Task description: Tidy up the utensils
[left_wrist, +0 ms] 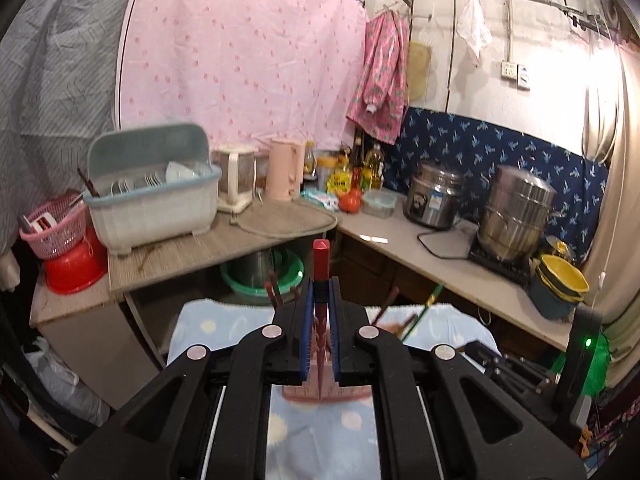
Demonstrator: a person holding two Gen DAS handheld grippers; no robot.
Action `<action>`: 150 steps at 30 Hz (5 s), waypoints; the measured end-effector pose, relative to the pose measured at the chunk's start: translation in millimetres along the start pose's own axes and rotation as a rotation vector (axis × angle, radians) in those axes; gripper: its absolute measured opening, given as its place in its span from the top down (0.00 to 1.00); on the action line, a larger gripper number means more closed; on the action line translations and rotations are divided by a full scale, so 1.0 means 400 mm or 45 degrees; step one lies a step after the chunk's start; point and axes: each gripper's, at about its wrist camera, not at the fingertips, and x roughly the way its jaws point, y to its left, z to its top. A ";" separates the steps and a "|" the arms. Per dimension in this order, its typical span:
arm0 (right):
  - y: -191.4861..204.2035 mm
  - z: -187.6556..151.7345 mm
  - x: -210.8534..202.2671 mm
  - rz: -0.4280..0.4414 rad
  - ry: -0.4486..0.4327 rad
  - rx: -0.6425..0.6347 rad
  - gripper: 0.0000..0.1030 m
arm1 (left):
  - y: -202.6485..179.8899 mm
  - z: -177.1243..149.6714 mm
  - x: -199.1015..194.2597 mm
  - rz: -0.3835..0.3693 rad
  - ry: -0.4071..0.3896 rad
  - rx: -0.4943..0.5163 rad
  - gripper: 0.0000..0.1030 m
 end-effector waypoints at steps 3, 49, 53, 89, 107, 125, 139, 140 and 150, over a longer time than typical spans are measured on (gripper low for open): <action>-0.001 0.015 0.029 -0.014 0.002 -0.002 0.99 | 0.004 0.042 0.031 0.018 -0.043 -0.004 0.93; 0.025 -0.029 0.197 -0.008 0.133 0.016 0.78 | 0.047 -0.112 0.265 0.147 0.137 -0.054 0.67; 0.027 -0.042 0.181 0.001 0.139 0.016 0.77 | 0.042 -0.130 0.260 0.148 0.156 -0.053 0.67; 0.094 -0.165 -0.009 -0.108 0.141 -0.171 0.46 | 0.000 -0.330 0.152 0.189 0.319 -0.022 0.49; 0.080 -0.199 -0.023 -0.182 0.166 -0.186 0.28 | 0.006 -0.385 0.135 0.237 0.359 -0.016 0.28; 0.087 -0.213 -0.031 -0.201 0.165 -0.220 0.06 | 0.001 -0.395 0.124 0.271 0.361 -0.010 0.13; 0.088 -0.222 -0.030 -0.224 0.154 -0.250 0.06 | 0.003 -0.400 0.129 0.297 0.376 0.001 0.07; 0.087 -0.222 -0.030 -0.225 0.156 -0.250 0.06 | 0.003 -0.400 0.129 0.299 0.377 0.003 0.07; 0.081 -0.227 -0.027 -0.233 0.166 -0.238 0.06 | 0.011 -0.403 0.133 0.299 0.388 -0.009 0.07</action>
